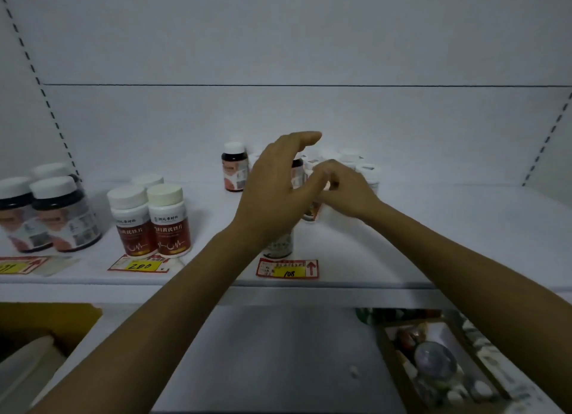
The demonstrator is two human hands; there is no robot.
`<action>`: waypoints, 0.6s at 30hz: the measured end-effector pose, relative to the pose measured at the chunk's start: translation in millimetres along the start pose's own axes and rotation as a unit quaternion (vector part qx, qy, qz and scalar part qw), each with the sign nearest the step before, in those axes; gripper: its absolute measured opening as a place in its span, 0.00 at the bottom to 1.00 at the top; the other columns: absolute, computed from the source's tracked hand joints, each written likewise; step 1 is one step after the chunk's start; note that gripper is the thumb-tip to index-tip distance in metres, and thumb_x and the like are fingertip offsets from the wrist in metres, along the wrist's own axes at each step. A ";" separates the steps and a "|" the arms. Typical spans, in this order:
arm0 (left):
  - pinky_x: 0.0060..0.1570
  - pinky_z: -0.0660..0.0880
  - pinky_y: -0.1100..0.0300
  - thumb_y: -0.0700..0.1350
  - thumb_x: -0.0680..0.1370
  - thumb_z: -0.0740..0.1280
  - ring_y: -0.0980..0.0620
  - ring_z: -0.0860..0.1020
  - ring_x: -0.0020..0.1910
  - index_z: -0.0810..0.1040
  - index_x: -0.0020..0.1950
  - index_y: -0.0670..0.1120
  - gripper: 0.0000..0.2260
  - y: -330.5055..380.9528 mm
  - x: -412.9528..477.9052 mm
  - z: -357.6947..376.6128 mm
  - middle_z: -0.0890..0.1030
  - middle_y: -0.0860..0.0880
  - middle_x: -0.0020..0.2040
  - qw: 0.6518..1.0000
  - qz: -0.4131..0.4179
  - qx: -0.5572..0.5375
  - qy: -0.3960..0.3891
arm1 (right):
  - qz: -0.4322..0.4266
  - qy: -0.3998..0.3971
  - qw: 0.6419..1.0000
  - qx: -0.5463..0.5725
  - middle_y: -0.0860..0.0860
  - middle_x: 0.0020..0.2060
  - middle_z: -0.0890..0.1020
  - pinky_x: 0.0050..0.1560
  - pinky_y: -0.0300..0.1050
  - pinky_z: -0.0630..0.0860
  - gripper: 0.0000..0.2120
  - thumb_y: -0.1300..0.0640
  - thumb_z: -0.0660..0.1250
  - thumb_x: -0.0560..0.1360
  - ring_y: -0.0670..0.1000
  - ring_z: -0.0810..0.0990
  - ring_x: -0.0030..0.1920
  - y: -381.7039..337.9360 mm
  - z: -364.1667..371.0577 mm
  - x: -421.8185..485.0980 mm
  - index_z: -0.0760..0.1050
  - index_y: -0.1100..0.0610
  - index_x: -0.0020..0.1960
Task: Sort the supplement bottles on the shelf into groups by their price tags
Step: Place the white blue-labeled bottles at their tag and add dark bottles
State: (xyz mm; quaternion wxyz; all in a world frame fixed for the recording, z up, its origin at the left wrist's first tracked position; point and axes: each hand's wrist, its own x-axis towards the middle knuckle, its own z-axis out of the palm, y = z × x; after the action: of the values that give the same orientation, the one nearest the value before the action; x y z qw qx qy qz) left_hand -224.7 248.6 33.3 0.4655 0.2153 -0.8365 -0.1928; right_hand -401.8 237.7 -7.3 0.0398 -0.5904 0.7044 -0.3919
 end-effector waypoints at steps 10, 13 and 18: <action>0.50 0.71 0.75 0.51 0.74 0.68 0.59 0.75 0.56 0.67 0.67 0.49 0.24 16.2 -53.8 80.7 0.75 0.53 0.61 0.967 -0.079 -0.146 -0.191 | 0.137 0.059 0.932 0.331 0.54 0.51 0.82 0.47 0.44 0.80 0.14 0.54 0.67 0.75 0.51 0.82 0.51 0.5 -90.2 -128.1 0.75 0.58 0.58; 0.44 0.73 0.75 0.50 0.75 0.68 0.60 0.77 0.49 0.68 0.66 0.50 0.21 35.6 -53.2 99.2 0.76 0.55 0.56 0.957 -0.097 -0.186 -0.200 | 0.131 0.078 0.933 0.327 0.52 0.50 0.82 0.48 0.44 0.80 0.14 0.55 0.67 0.75 0.51 0.82 0.51 13.2 -107.4 -141.4 0.75 0.57 0.59; 0.50 0.71 0.69 0.50 0.74 0.69 0.55 0.75 0.57 0.68 0.65 0.49 0.21 49.4 -40.9 134.6 0.76 0.51 0.62 0.958 -0.144 -0.190 -0.161 | 0.113 0.051 0.936 0.328 0.52 0.53 0.80 0.52 0.43 0.80 0.22 0.58 0.70 0.73 0.51 0.82 0.53 47.8 -130.3 -139.2 0.69 0.54 0.65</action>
State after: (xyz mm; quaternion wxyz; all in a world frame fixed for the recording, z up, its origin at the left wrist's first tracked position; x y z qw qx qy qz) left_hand -330.3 328.3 -35.6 0.3245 0.2074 -0.8082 -0.4456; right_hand -466.0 423.5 -2.7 0.2394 -0.4400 0.5997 -0.6241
